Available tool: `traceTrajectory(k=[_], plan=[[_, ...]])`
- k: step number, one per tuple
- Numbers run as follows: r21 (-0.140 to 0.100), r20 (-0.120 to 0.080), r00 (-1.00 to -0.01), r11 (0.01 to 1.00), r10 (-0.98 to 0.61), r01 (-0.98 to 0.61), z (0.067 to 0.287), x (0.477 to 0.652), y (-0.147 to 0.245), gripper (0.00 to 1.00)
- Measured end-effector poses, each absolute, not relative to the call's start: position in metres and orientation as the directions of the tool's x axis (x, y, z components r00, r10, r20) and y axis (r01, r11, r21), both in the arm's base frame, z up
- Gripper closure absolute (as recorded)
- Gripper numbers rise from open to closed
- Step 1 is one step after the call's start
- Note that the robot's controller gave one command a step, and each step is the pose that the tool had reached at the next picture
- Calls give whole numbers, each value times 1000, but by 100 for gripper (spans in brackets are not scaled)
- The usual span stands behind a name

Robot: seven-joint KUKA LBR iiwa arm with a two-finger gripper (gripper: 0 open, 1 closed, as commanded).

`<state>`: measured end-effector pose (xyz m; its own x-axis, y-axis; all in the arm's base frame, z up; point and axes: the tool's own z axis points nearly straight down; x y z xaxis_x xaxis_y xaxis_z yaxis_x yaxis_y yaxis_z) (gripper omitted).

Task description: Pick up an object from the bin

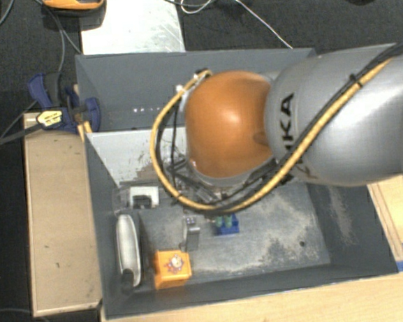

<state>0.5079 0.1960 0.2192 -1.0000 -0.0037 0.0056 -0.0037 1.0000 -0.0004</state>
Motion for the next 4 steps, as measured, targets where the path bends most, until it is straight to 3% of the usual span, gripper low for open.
traceTrajectory(k=[1, 2, 3, 4], plan=[[1, -2, -1000, 1000, 3, 3, 224, 510, 195, 0], [2, 0, -992, 992, -125, -125, 151, 485, 215, 0], [1, -1, -990, 990, -139, -139, 115, 490, 230, 0], [2, -3, -995, 995, -96, -96, 174, 489, 154, 0]])
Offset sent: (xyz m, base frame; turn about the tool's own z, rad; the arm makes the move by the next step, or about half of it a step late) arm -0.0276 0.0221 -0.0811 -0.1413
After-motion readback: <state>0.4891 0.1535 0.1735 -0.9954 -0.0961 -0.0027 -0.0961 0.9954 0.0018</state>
